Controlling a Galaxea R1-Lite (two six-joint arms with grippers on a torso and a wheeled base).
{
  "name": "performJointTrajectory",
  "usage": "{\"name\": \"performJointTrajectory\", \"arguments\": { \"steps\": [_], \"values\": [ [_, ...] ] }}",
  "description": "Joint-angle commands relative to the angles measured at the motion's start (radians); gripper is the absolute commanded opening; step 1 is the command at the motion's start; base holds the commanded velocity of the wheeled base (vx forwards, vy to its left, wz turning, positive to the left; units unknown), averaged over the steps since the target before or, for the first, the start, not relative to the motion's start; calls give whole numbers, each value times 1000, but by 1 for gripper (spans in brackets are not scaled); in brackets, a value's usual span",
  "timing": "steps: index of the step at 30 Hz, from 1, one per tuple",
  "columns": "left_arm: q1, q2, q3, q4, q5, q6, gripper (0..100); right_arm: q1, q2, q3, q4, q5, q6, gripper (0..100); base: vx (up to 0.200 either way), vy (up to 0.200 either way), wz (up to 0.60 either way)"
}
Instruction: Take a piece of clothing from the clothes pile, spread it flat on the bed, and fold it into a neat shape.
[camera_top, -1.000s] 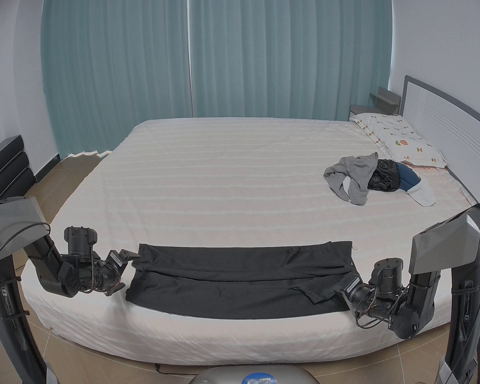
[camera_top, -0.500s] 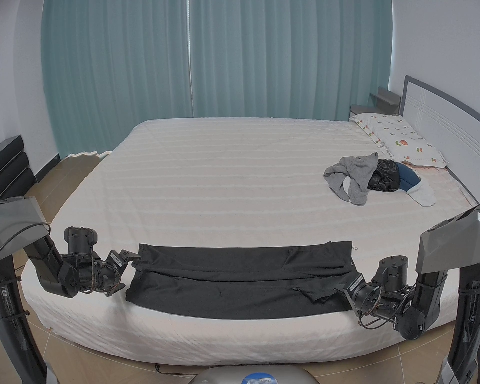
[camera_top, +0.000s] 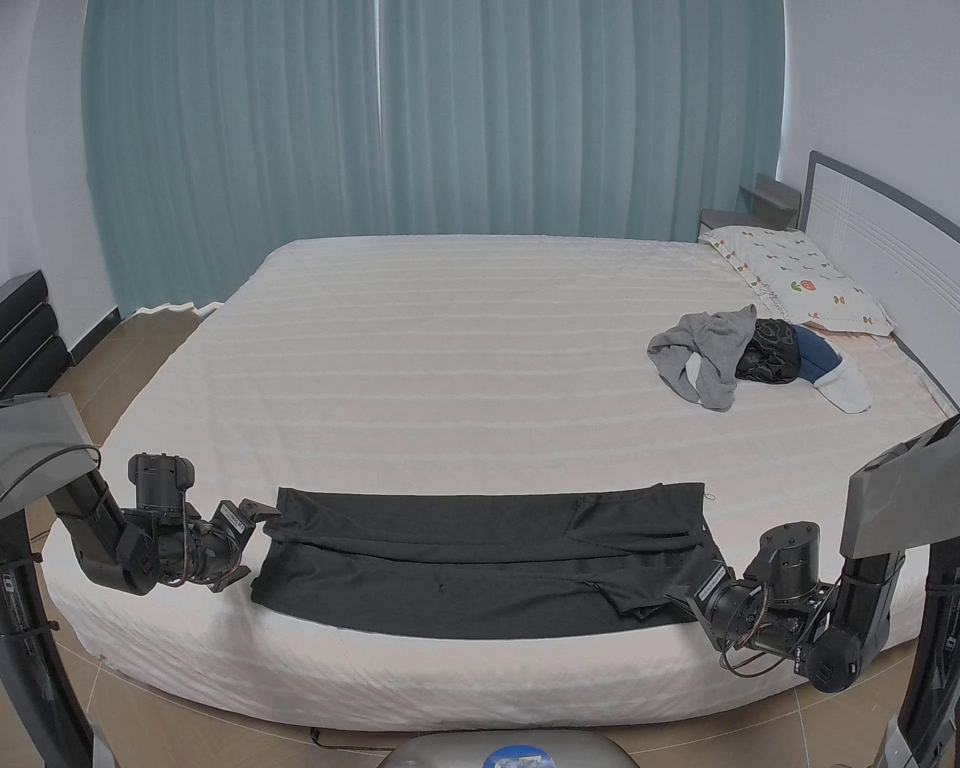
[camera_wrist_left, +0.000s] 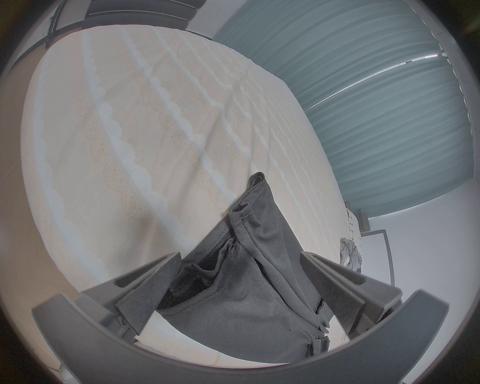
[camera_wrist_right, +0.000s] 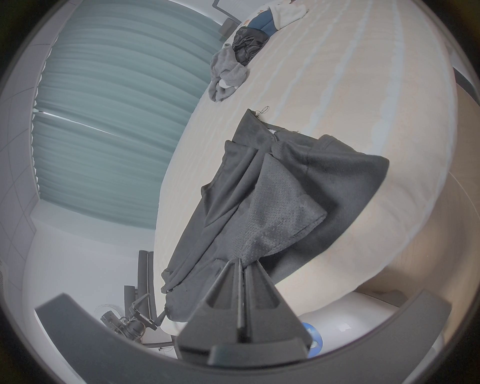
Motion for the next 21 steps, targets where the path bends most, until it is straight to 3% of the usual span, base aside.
{"name": "performJointTrajectory", "arguments": {
  "steps": [1, 6, 7, 18, 21],
  "values": [
    [0, 1, 0, 0, 0, 0, 100, 3, 10, 14, 2, 0, -3, 0, 0, 0, 0],
    [0, 1, 0, 0, 0, 0, 100, 15, 34, 34, 2, 3, -33, 0, 0, 0, 0],
    [0, 1, 0, 0, 0, 0, 100, 15, 39, 34, 2, 3, -37, 100, 0, 0, 0],
    [0, 1, -2, 0, 0, 0, 100, -3, -13, 62, -12, 0, -66, 100, 0, 0, 0],
    [0, 1, -3, 0, 0, 0, 100, -40, -84, 62, -12, 0, -68, 100, 0, 0, 0]
  ]
}}
